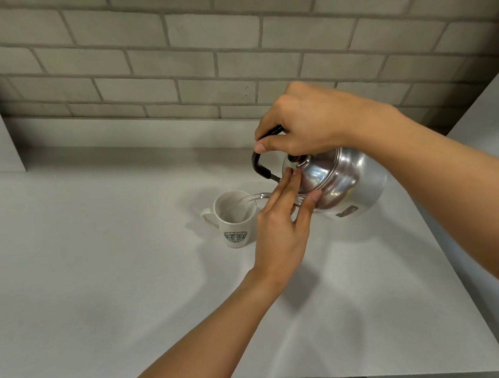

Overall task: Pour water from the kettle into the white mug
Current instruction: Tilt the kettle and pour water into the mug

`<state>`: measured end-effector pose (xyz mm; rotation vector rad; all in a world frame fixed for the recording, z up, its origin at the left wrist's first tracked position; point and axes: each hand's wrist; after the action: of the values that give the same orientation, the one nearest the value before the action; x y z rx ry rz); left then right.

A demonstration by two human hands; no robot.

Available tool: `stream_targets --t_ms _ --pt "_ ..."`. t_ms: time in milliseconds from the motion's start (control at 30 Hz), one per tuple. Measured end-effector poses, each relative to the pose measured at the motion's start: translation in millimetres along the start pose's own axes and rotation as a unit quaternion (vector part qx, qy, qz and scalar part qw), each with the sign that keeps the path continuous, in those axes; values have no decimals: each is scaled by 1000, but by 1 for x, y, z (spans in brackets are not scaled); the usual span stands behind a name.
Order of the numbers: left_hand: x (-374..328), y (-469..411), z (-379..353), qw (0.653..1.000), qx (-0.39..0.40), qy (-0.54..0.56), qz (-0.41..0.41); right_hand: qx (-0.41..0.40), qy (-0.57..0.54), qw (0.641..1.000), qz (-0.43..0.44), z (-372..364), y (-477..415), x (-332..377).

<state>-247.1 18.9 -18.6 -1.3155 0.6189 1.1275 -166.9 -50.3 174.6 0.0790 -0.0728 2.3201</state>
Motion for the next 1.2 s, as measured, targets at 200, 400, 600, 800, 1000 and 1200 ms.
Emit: stream_targets --t_ms 200,400,600,800,1000,1200 --pt "-1 0 -2 1000 -9 12 -2 7 12 1000 1 1 -1 2" --pt "-1 1 -3 1000 -20 10 0 18 16 1000 1 3 0 5" --pt "-4 3 -5 999 -24 30 3 30 18 999 1 3 0 5" --pt "-5 2 -6 999 -33 24 -1 34 18 999 1 4 -1 7" --pt "-5 0 -6 999 -37 23 -8 36 21 999 4 8 -1 8" --pt "-6 0 -7 999 -36 31 -1 39 23 999 0 7 -3 8"
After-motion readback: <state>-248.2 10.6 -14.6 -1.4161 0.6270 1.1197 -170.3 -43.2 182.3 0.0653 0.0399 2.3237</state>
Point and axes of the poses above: each hand's wrist, its own y-axis away from the middle knuckle, its own z-axis out of the back of the hand, x = y × z, and after that the axes turned 5 degrees about -y, right-handed
